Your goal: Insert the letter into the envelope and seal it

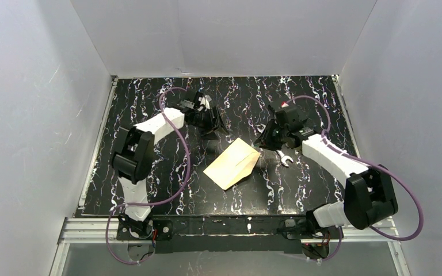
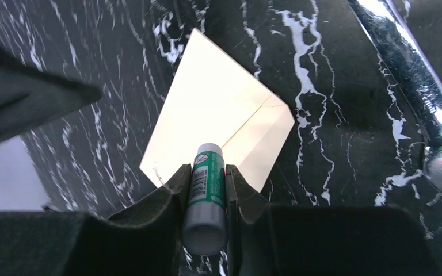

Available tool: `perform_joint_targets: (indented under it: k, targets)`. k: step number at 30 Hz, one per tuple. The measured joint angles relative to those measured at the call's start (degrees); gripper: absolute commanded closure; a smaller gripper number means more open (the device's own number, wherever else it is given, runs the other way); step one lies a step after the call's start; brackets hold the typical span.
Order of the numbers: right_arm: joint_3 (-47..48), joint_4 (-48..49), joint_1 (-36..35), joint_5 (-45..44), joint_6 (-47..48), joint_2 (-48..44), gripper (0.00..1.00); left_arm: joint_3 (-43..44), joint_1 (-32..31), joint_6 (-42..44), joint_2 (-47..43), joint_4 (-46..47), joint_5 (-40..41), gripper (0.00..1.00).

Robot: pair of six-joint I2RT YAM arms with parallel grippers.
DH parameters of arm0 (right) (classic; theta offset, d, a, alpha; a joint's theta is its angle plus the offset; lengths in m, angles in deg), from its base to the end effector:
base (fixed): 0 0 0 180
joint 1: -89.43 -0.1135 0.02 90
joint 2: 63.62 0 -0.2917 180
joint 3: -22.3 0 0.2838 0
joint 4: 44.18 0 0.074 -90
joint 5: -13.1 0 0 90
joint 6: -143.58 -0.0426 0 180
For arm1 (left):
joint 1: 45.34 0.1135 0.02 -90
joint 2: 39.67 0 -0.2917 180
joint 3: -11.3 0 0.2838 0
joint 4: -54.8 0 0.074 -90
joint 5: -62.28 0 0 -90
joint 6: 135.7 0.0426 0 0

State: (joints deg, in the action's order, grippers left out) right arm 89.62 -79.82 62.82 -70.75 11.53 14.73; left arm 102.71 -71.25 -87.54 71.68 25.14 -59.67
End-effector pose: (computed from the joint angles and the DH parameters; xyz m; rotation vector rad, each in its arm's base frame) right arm 0.2836 0.1472 0.2603 0.2822 2.4775 0.6691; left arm 0.4078 -0.2232 0.2045 -0.0897 2.6320 -1.1596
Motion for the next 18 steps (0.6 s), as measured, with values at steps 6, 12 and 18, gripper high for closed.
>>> perform_joint_targets:
  k: [6,12,18]
  targets:
    - [-13.73,23.04,3.43,0.09,-15.91,3.23,0.99,-3.34,0.68,6.16,-4.94,-4.13,4.79,0.42]
    - [-17.16,43.04,7.48,1.42,-25.16,11.85,0.99,-7.06,0.68,9.90,-4.70,-8.74,7.34,0.42]
    - [-21.24,61.16,9.70,4.57,-32.04,18.75,0.97,-7.39,0.68,11.45,-4.63,-9.90,8.28,0.41]
